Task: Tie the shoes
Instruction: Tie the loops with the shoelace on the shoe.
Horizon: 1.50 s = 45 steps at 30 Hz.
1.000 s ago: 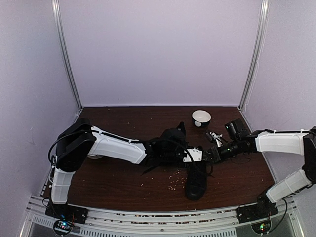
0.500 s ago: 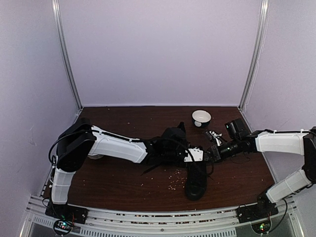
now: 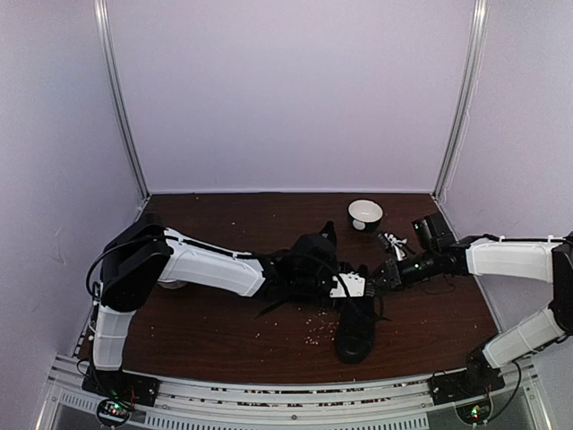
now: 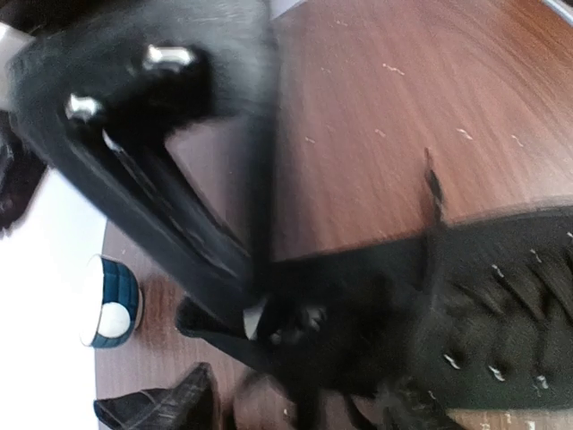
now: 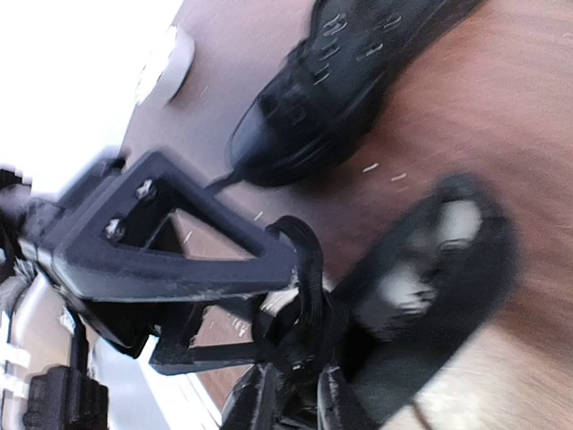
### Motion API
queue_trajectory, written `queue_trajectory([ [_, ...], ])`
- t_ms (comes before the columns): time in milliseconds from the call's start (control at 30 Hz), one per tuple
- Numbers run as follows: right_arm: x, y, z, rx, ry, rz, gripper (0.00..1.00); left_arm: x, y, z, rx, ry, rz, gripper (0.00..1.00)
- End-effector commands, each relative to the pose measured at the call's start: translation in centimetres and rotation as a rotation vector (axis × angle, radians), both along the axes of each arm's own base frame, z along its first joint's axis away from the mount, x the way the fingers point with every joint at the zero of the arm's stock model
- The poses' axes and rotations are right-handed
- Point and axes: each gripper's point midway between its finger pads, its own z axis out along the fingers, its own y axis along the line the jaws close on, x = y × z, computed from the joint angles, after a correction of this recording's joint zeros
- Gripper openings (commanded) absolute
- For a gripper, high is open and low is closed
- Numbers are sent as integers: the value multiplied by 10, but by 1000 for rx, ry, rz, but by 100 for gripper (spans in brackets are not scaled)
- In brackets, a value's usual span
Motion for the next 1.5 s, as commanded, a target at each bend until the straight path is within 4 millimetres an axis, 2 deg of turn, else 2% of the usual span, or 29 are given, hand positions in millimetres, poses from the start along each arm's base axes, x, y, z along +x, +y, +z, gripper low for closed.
queue_trajectory([
  [0, 24, -29, 1, -77, -57, -169, 19, -10, 12, 30, -36, 13, -30, 78],
  [67, 31, -39, -6, -129, -61, -224, 19, -16, 17, 32, -30, 39, -37, 95],
  [100, 33, -43, -10, -149, -59, -242, 19, -18, 19, 33, -28, 52, -39, 97],
  [267, 37, -64, -37, -289, -40, -309, 18, -24, 36, 37, -23, 97, -1, 95],
  [300, 36, -65, -41, -301, -33, -309, 18, -24, 42, 33, -7, 104, 20, 89],
  [333, 34, -66, -44, -306, -28, -311, 17, -24, 48, 27, 18, 112, 34, 77],
  [400, 30, -67, -54, -313, -3, -306, 15, -27, 59, 7, 98, 140, 52, 48],
  [467, 29, -64, -61, -306, 14, -296, 13, -34, 68, -17, 193, 184, 44, 33],
  [567, 28, -56, -70, -296, 32, -275, 11, -46, 66, -42, 291, 214, 4, 28],
  [700, 22, -39, -77, -284, 48, -229, 11, -60, 52, -55, 322, 213, -48, 28],
  [1000, 11, -11, -76, -197, 67, -177, 10, -84, 33, -41, 253, 252, -133, 31],
  [1133, 7, -6, -77, -179, 89, -167, 9, -83, 36, -38, 238, 246, -120, 35],
  [1267, 4, -9, -69, -188, 77, -152, 10, -88, 43, -20, 187, 245, -128, 36],
  [1333, 4, -18, -62, -235, 56, -151, 13, -90, 49, -6, 166, 243, -132, 38],
  [1467, -3, -36, -41, -315, 16, -135, 32, -87, 66, 18, 130, 291, -139, 44],
])
